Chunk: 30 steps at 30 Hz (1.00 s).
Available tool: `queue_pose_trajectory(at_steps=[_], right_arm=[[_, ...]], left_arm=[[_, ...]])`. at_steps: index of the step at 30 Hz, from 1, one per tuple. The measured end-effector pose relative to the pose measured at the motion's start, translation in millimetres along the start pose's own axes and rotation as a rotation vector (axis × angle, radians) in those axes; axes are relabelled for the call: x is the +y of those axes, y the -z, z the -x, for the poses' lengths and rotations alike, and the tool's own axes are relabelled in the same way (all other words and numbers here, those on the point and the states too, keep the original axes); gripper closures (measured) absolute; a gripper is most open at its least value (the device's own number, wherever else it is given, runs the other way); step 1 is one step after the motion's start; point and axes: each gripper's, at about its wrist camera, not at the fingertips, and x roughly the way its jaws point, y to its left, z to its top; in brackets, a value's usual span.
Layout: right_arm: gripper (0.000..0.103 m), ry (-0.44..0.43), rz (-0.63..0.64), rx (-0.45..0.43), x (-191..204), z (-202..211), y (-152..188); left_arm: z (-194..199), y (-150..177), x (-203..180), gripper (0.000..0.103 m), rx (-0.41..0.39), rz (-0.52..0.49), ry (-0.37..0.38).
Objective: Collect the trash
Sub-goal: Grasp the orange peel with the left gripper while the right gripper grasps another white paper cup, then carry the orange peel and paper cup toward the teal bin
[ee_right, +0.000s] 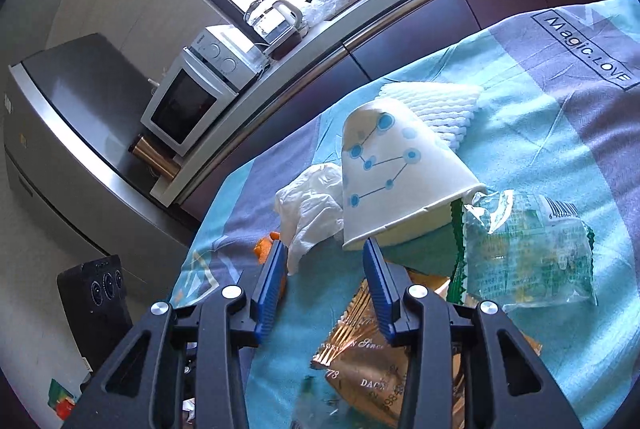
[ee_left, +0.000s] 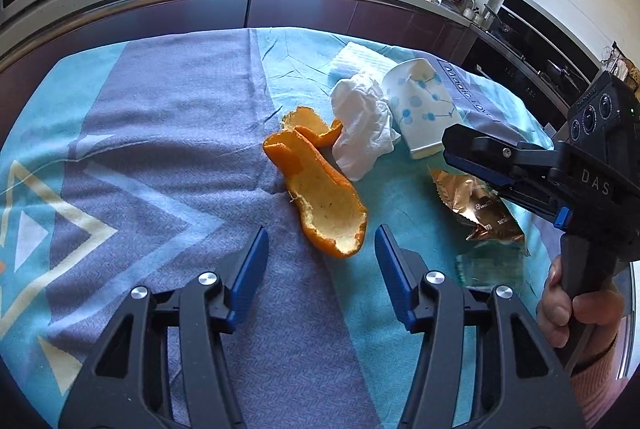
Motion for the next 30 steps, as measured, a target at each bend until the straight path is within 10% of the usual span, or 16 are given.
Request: queue_pose_trajectory(at_steps=[6,18,30], right_arm=[[0.065,-0.009,-0.067,-0.034,-12.7,-1.1,-6.1],[0.099,-0.046,-0.12,-0.057,-20.2,-7.6,-13.4],[0.1,-0.09,0.0,-0.105,15.3,5.6,-15.8]], left_arm=[[-4.5,-3.8,3.1,0.074,0.006,0.02,0.013],[8.8,2.2,12.9,0.083,-0.028,0.027,-0.004],[50.8,17.1,30.3,0.085,-0.109,0.024,-0.034]])
